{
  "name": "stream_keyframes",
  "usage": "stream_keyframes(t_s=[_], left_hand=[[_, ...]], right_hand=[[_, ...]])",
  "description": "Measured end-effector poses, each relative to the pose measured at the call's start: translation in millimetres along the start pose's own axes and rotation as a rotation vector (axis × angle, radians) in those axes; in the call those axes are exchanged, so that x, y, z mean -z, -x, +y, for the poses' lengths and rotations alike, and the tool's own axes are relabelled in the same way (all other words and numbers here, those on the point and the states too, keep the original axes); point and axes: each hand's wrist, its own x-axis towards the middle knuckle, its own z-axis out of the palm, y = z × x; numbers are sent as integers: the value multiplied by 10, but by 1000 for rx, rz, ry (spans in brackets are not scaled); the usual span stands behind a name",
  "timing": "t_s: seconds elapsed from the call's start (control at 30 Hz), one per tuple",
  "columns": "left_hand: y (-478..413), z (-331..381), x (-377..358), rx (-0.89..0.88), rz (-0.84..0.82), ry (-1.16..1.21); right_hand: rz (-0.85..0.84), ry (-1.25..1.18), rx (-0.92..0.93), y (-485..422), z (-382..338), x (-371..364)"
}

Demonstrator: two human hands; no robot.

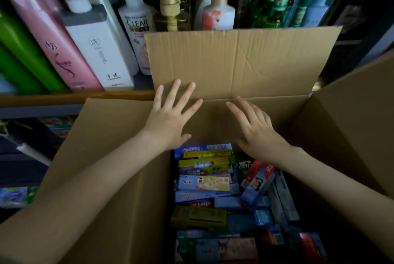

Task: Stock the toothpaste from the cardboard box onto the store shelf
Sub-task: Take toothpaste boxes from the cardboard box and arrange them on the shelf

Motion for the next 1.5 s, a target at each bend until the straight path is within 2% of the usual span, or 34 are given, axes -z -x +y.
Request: stream_keyframes(t_s=[0.17,0.33,0.47,0.53,0.63,0.77,1.13,1.3,1.5], left_hand=[[-6,-16,-193,-10,56,4],[-1,-1,-254,-2,79,-28],[-2,-8,-263,-9,105,-40],[0,-13,-276,-13,121,-38],[8,-13,-271,-11,126,-39],[11,-6,-260,0,109,-59],[12,-9,-245,7,113,-73],[24,-15,-200,2,104,-46],[123,-75,-120,-18,115,55]], right_hand=[[-222,16,44,73,182,-144],[-575,90,141,128,229,-421],[-932,208,249,222,189,-711],[-1038,304,298,298,185,-852],[-1017,394,389,371,188,-995],[-973,340,417,324,203,-1017],[-872,-42,231,238,222,-905],[-876,-235,79,158,244,-819],[-853,-90,153,137,144,-900]])
